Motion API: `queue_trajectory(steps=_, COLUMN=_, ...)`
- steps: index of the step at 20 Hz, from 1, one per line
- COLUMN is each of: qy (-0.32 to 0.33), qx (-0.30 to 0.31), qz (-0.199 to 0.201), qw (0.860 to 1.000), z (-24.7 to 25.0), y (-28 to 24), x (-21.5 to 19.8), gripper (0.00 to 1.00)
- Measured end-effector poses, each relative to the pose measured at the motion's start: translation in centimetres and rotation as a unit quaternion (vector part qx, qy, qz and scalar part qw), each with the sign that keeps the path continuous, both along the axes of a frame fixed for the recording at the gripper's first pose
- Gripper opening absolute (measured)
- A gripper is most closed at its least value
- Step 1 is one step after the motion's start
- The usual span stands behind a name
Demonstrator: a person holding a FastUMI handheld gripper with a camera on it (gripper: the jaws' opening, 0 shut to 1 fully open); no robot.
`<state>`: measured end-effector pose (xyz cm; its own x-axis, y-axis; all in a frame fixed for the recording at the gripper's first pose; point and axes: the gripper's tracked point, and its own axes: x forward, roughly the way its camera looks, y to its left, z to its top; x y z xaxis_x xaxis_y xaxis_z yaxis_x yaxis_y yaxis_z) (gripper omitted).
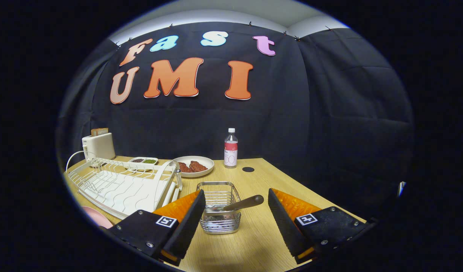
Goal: Take the plate from the dish rack, then take the spoon from the basket and place it into the plate.
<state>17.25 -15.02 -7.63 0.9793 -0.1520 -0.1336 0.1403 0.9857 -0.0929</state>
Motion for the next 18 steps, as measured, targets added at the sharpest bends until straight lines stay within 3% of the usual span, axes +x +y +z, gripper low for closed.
queue_trajectory(steps=3, qy=-0.016, qx=0.012, qz=0.006, qw=1.000, z=0.6, y=0.2, x=1.1, gripper=0.95)
queue_trajectory(steps=10, qy=-0.004, qx=0.031, qz=0.013, qw=0.999, z=-0.6, y=0.3, x=2.6, gripper=0.33)
queue_trajectory(steps=11, qy=-0.009, qx=0.046, qz=0.025, qw=0.999, z=-0.4, y=1.1, x=2.7, gripper=0.31)
queue_trajectory(steps=13, qy=-0.015, qx=0.039, qz=0.021, qw=0.999, z=0.0, y=1.1, x=3.0, gripper=0.13)
queue_trajectory(steps=18, qy=-0.027, qx=0.028, qz=0.032, qw=0.999, z=1.8, y=2.6, x=2.0, gripper=0.06)
